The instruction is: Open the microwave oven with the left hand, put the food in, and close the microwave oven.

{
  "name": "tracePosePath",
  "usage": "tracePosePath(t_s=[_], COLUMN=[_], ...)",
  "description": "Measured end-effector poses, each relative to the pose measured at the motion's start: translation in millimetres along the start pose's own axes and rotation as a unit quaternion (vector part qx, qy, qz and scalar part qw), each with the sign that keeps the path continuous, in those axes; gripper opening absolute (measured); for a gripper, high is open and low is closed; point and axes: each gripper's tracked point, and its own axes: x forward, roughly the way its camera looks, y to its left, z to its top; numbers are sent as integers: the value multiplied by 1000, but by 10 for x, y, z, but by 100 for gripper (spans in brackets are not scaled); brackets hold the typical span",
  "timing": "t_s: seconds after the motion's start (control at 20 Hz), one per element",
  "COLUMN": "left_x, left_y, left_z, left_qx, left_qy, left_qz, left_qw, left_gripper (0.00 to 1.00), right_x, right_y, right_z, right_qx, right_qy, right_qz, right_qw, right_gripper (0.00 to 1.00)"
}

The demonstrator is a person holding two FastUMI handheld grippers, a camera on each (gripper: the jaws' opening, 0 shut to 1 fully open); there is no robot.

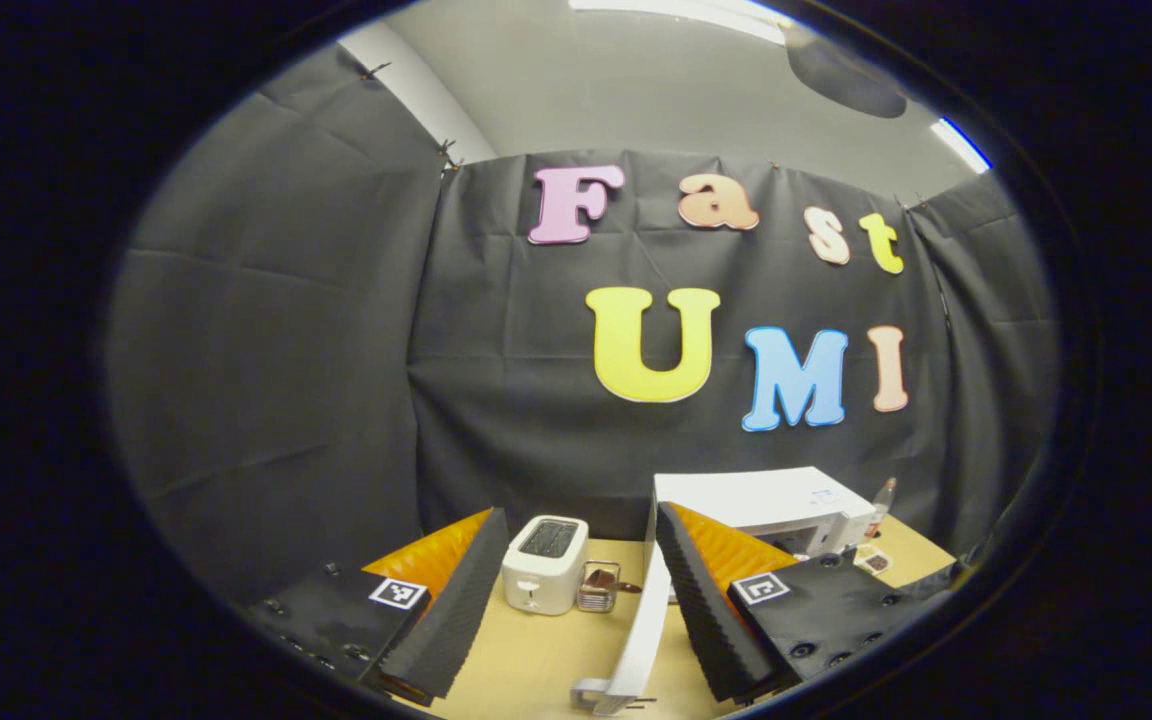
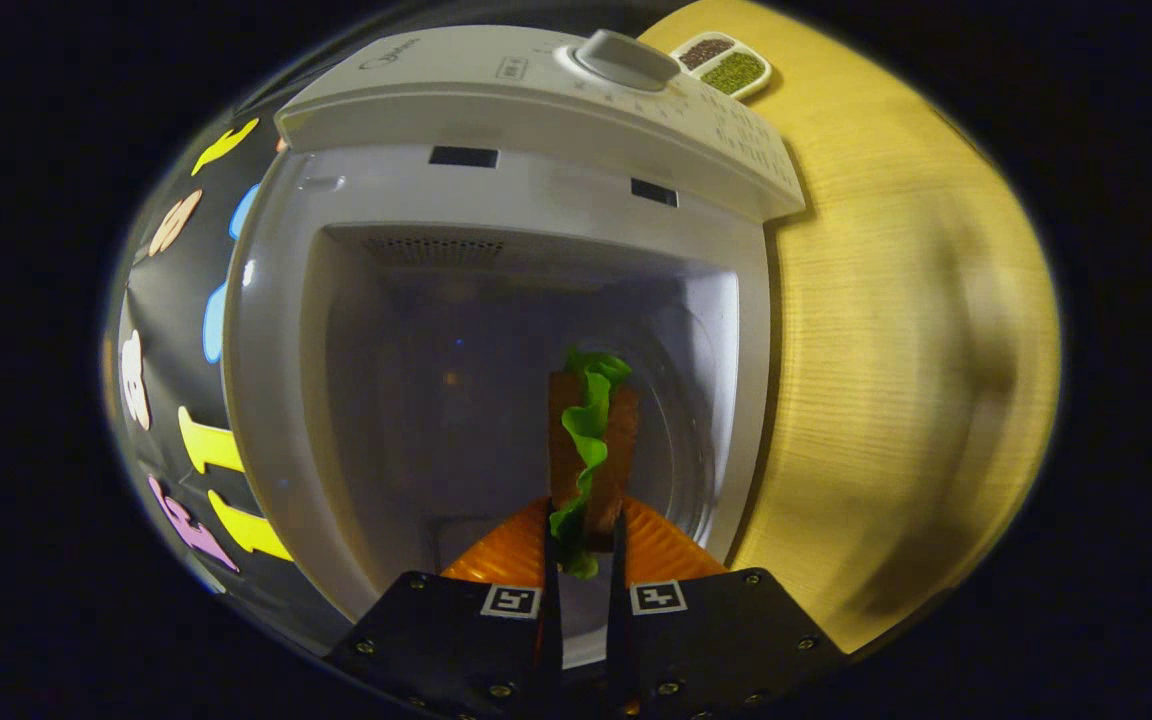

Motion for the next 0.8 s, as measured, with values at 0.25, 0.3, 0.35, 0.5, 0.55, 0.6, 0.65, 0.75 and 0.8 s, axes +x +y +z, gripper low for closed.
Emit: tracePosePath(t_s=[0.25, 0.3, 0.35, 0.5, 0.55, 0.6, 0.65, 0.75, 0.8], left_x=[144, 183, 212, 287, 304, 320, 341, 334, 320], left_y=[39, -5, -31, -120, -148, -186, -226, -310, -345], left_z=[-71, -85, -96, -50, -51, -35, -35, -17, 8], left_qx=[-5, -6, -7, -6, -7, -8, -7, -6, -7], left_qy=[11, 12, 13, 4, 0, -2, -3, -6, -9], left_qz=[7, 3, -1, -12, -17, -24, -30, -44, -52], left_qw=[1000, 1000, 1000, 1000, 1000, 1000, 1000, 999, 999], left_gripper=[95, 97, 97, 98, 98, 98, 98, 98, 98], right_x=[254, 286, 224, 145, 83, 33, -18, -177, -274], right_y=[55, 38, -5, 7, -11, -19, -14, 31, 71], right_z=[-98, -145, -155, -139, -117, -77, -35, 61, 118], right_qx=[-12, -23, -38, -38, -43, -53, -60, -72, -79], right_qy=[4, 13, 19, 32, 36, 35, 33, 35, 35], right_qz=[-1, -7, -16, -10, -13, -13, -10, 2, 10], right_qw=[1000, 1000, 999, 999, 998, 998, 998, 997, 996], right_gripper=[27, 28, 35, 69, 98, 97, 98, 97, 98])
